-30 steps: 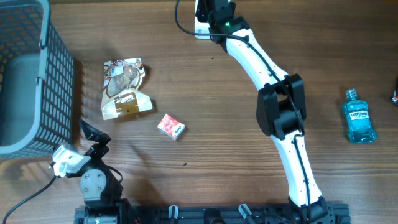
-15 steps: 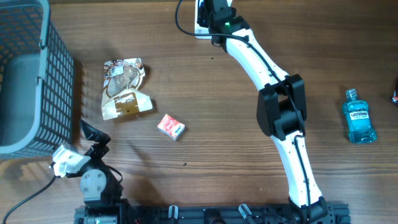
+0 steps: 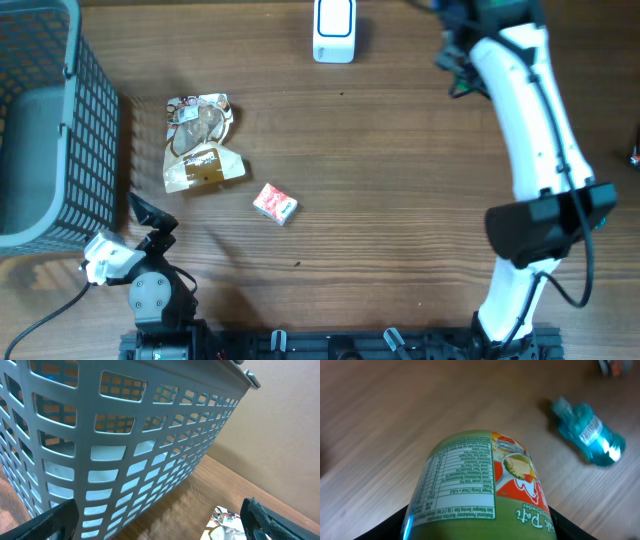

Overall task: Scan the item barcode
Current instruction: 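Carry the jar to the right and place it beside the bottle, then swing the right gripper over the Kleenex tissue pack and grasp it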

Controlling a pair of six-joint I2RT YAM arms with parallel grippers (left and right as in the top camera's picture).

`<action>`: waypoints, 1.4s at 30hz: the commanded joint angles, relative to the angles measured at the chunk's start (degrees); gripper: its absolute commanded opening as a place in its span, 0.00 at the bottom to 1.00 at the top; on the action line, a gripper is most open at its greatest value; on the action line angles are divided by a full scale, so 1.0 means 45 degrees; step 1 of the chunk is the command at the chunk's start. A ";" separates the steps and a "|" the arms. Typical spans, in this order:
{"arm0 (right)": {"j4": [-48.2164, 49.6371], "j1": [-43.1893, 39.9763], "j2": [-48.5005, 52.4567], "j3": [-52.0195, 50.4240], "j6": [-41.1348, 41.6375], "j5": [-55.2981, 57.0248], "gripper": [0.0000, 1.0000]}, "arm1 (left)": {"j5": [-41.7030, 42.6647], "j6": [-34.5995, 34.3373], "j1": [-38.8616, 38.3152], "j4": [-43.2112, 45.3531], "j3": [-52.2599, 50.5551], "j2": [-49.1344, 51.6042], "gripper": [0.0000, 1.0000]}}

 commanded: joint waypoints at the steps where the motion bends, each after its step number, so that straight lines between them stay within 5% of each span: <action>1: 0.0262 -0.1724 0.0209 -0.1263 0.1962 -0.1214 0.56 | -0.0078 0.0015 0.0058 -0.0087 -0.0010 -0.0092 1.00; 11: 0.5217 -0.7718 0.0656 -0.5270 0.2220 -0.3347 0.59 | -0.0083 0.0015 0.0058 -0.0087 -0.0010 -0.0092 1.00; 18: 0.8262 -1.0302 0.2327 -0.7208 0.2181 -0.4391 0.60 | -0.0078 0.0015 0.0058 -0.0087 -0.0010 -0.0092 1.00; 22: 0.8330 -1.0972 0.2453 -0.7043 0.1656 -0.4430 1.00 | -0.0083 0.0015 0.0058 -0.0087 -0.0010 -0.0092 1.00; 28: 0.5683 -1.1526 0.0991 -0.3832 0.0112 -0.4823 1.00 | -0.0083 0.0010 0.0058 -0.0092 -0.0010 -0.0092 1.00; 34: 0.3152 -0.9598 -0.2793 -0.0559 -0.0447 -0.4794 1.00 | -0.0078 0.0010 0.0058 -0.0087 -0.0010 -0.0092 1.00; 42: 0.0631 -0.0733 -0.2516 -0.1365 0.4663 -0.6091 1.00 | -0.0083 0.0015 0.0058 -0.0092 -0.0010 -0.0092 1.00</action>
